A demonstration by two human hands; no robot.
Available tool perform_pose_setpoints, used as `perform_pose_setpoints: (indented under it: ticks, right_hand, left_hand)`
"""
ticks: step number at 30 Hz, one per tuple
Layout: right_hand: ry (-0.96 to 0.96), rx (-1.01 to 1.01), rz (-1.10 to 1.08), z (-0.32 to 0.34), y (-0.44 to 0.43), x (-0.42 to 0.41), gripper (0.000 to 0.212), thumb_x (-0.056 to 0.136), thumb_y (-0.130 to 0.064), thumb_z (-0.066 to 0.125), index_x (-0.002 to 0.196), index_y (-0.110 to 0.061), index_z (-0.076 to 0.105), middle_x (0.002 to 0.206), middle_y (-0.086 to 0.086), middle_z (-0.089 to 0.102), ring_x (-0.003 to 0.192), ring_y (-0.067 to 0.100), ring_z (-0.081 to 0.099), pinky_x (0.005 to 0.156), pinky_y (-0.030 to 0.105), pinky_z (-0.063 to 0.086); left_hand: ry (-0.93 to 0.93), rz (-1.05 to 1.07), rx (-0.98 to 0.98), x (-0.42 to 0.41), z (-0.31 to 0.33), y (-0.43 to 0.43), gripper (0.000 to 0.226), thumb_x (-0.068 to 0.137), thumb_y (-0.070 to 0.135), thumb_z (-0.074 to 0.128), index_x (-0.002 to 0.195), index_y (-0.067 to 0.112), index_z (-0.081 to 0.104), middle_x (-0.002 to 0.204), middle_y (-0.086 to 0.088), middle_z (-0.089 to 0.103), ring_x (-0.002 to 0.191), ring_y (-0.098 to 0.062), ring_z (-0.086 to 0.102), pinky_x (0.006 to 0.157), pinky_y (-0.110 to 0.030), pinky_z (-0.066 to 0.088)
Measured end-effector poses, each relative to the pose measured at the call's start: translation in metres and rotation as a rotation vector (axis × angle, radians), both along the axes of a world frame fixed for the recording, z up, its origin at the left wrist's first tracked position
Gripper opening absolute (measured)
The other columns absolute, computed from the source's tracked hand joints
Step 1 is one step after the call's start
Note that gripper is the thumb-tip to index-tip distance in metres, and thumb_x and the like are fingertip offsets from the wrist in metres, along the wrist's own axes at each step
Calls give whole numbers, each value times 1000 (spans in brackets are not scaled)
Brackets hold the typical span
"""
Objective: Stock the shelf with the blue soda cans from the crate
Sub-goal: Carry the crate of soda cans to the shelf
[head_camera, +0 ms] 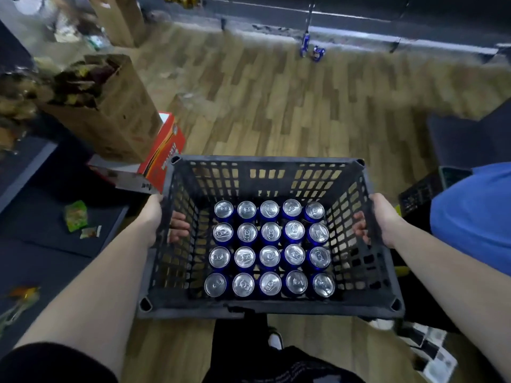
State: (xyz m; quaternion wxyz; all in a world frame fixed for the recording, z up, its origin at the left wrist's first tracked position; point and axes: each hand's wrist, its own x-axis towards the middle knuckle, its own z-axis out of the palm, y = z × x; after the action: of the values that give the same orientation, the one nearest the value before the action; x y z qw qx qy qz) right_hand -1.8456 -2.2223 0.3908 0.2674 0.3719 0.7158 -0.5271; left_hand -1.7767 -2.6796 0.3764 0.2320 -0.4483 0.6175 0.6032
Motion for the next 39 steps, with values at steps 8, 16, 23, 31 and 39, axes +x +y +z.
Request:
perform_pose_setpoints:
  ticks: [8,16,23,31,39]
  right_hand:
    - [-22,6,-94,-9,-18,-135,50,88,-53,28,75,-10,50,50,10,53,44,22,46,46,25,31]
    - [-54,-42,-211,-11,-17,-260,53,86,-55,29,81,-9,54,55,7,51,43,20,46,46,25,32]
    - [-53,-78,-254,-19,-1,-379,48,89,-54,28,75,-15,52,56,1,46,44,18,40,43,23,32]
    - [-43,-87,-294,-6,23,-536,47,89,-52,27,74,-14,51,57,2,45,45,18,41,49,26,28]
    - [-57,-87,-372,-15,40,-714,58,89,-54,25,85,-6,56,61,8,49,44,20,47,47,24,31]
  left_hand:
    - [-17,-66,12,-165,-15,-19,84,92,60,17,109,-9,60,94,-27,68,69,-36,64,56,-32,44]
    - [1,-182,-22,-327,5,-15,78,96,55,16,105,-8,61,101,-28,67,76,-36,65,58,-31,44]
    - [-15,-199,-37,-468,-9,2,74,94,52,16,101,-7,60,78,-23,68,60,-33,64,48,-28,42]
    - [-8,-204,-21,-636,-3,28,72,93,51,17,99,-6,59,68,-18,68,51,-29,62,44,-24,42]
    - [-29,-223,45,-831,-10,42,73,94,53,18,103,-9,56,57,-16,62,43,-28,57,37,-24,42]
